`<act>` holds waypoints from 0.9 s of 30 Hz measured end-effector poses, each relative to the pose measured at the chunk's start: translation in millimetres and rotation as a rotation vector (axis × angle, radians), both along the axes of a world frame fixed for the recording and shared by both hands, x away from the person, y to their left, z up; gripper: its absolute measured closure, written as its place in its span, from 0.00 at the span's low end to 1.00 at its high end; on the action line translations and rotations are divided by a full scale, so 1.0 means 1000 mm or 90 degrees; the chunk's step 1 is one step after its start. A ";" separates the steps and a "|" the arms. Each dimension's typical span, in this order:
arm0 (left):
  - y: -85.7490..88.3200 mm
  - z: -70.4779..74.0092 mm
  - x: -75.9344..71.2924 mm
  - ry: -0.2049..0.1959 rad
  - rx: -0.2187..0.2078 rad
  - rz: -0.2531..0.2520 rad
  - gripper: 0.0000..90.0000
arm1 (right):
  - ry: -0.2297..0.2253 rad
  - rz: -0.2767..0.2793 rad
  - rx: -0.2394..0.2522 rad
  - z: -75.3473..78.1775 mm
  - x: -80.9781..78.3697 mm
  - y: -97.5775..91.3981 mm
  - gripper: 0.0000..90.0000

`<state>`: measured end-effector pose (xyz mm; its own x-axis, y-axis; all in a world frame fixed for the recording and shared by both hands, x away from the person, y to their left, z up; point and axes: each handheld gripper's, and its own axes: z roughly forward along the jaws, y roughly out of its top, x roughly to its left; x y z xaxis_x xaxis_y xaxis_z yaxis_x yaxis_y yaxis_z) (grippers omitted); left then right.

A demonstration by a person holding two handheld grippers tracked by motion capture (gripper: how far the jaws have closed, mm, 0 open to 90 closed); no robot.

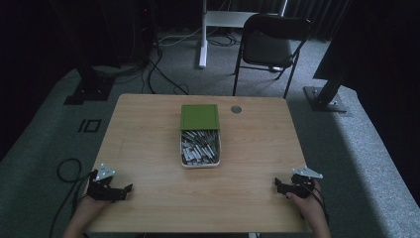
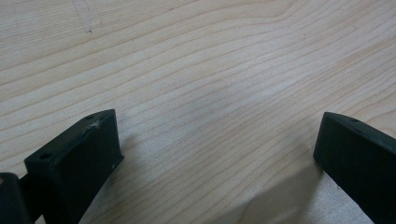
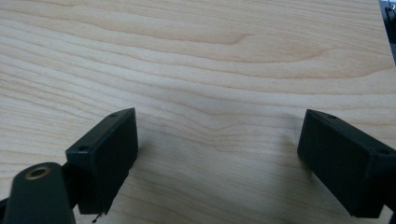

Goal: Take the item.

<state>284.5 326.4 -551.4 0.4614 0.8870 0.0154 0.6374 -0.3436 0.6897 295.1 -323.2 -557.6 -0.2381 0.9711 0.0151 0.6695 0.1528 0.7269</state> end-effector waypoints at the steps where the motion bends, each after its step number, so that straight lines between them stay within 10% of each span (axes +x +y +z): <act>1: 0.000 0.000 0.000 0.000 0.000 0.000 0.02 | 0.000 0.000 0.000 0.000 0.000 0.000 0.14; 27: 0.000 0.000 0.000 0.000 0.000 0.000 0.02 | -0.002 -0.007 0.000 0.000 0.000 0.001 0.15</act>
